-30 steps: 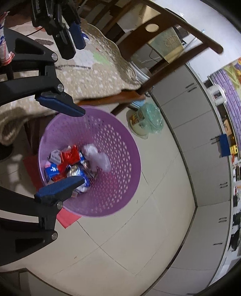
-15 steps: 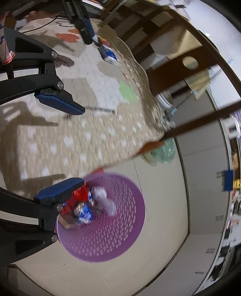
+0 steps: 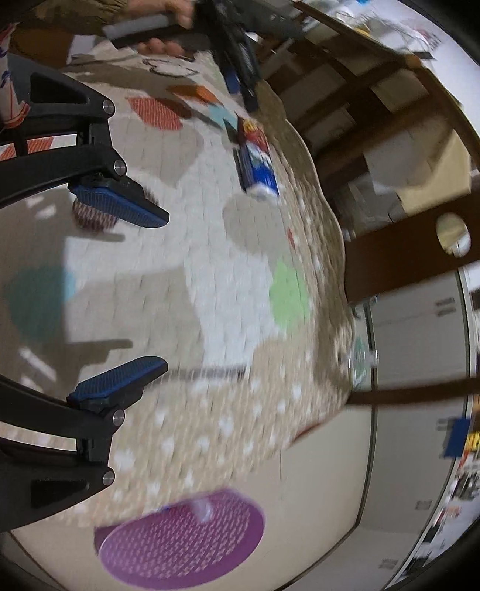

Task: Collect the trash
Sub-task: 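Bring both tools back to the snack packs on the mat, then grasp the red snack pack with the left tool while the right grasps the blue-white pack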

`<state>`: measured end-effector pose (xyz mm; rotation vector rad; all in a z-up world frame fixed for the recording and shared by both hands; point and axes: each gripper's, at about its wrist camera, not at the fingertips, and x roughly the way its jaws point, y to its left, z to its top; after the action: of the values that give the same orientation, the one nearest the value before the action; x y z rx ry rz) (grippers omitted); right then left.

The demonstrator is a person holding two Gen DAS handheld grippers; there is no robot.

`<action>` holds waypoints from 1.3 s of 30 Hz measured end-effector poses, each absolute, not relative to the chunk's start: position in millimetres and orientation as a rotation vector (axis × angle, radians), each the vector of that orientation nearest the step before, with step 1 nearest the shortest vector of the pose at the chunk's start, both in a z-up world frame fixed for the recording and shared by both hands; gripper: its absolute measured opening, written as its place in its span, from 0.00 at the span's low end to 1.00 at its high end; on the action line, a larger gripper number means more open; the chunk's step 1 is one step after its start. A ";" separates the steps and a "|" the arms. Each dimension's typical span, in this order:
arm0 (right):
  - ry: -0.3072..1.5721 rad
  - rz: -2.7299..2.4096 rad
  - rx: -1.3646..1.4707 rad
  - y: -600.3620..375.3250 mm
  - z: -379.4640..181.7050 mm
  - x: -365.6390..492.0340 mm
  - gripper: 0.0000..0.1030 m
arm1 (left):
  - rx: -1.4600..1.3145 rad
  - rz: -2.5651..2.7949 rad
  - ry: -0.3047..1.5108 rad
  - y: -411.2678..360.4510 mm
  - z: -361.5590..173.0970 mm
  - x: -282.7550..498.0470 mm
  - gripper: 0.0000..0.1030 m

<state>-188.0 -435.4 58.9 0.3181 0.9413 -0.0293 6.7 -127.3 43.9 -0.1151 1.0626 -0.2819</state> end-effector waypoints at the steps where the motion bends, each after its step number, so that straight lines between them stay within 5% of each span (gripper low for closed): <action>1: 0.945 -0.015 0.311 -427.9 58.8 -183.3 0.75 | -0.112 -0.286 1.066 -130.1 41.2 11.1 0.74; 8: 0.966 0.056 0.275 -392.8 54.1 -161.4 0.75 | -0.098 -0.334 1.129 -150.7 16.0 34.5 0.72; 9: 0.968 0.063 0.274 -389.6 53.4 -158.2 0.75 | -0.102 -0.343 1.139 -151.2 12.5 33.8 0.50; 10: 0.970 0.068 0.272 -387.3 53.7 -155.5 0.75 | -0.103 -0.348 1.155 -151.1 8.6 32.4 0.40; 12: 0.971 0.074 0.265 -384.0 54.1 -150.6 0.75 | -0.122 -0.358 1.145 -146.5 8.9 26.9 0.35; 31: 1.063 0.356 0.297 -345.0 39.1 39.0 0.81 | -0.171 -0.360 1.175 -94.9 13.2 -97.4 0.35; 39: 1.144 0.503 0.215 -307.9 29.4 24.7 0.82 | -0.240 -0.366 1.152 -81.2 9.5 -103.4 0.36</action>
<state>24.7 -307.9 29.4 0.2145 1.1440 0.5029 -103.4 -81.2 9.5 -0.2396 1.1517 -0.3657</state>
